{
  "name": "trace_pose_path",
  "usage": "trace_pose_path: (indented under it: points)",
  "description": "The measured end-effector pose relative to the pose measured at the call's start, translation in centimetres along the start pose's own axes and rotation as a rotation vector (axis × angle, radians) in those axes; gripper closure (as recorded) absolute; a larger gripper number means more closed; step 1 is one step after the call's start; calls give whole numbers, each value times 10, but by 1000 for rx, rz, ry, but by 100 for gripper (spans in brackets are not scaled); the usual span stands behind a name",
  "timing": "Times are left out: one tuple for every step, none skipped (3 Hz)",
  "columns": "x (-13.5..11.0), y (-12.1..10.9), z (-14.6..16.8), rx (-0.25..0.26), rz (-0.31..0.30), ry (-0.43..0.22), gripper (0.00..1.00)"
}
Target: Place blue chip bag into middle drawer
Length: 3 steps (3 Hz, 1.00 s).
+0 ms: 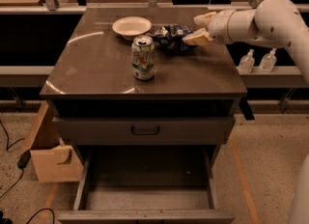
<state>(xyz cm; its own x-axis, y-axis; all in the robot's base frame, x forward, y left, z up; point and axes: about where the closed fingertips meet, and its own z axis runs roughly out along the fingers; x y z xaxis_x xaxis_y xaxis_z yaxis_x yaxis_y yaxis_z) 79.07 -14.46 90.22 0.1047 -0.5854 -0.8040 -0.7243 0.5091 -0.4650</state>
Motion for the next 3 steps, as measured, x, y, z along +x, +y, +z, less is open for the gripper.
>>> trace_pose_path:
  points:
    - [-7,22,6,-89,-41,-23,71]
    - [-15,43,10,-187,-79,-46,95]
    - [-25,48,2,-217,-116,-56,100]
